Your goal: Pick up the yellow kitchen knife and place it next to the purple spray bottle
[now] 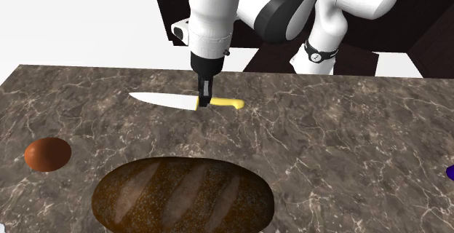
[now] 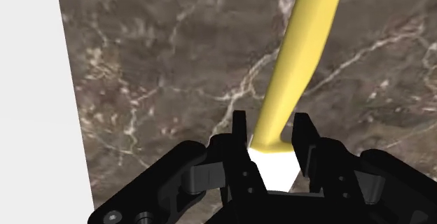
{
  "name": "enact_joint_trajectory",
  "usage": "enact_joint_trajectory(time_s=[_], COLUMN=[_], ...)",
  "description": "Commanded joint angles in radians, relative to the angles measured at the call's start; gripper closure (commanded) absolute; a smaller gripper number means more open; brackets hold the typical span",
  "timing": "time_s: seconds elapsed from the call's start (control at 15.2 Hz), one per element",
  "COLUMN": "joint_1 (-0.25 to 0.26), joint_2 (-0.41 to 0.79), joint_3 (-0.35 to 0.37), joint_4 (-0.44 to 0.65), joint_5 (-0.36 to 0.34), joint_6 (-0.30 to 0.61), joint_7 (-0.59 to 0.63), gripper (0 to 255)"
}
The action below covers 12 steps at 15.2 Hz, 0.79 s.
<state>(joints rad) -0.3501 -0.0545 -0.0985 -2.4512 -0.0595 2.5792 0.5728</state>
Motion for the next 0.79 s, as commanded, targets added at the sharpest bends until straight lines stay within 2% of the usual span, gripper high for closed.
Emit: enact_joint_trajectory(time_s=[0.0,0.46,0.73], joint_1=[0.0,0.0,0.0], joint_2=[0.0,0.0,-0.039], joint_3=[0.0,0.0,0.001], joint_4=[0.0,0.0,0.019], joint_5=[0.0,0.0,-0.002], joint_6=[0.0,0.0,-0.058], joint_7=[0.0,0.0,0.0], gripper=[255,255,255])
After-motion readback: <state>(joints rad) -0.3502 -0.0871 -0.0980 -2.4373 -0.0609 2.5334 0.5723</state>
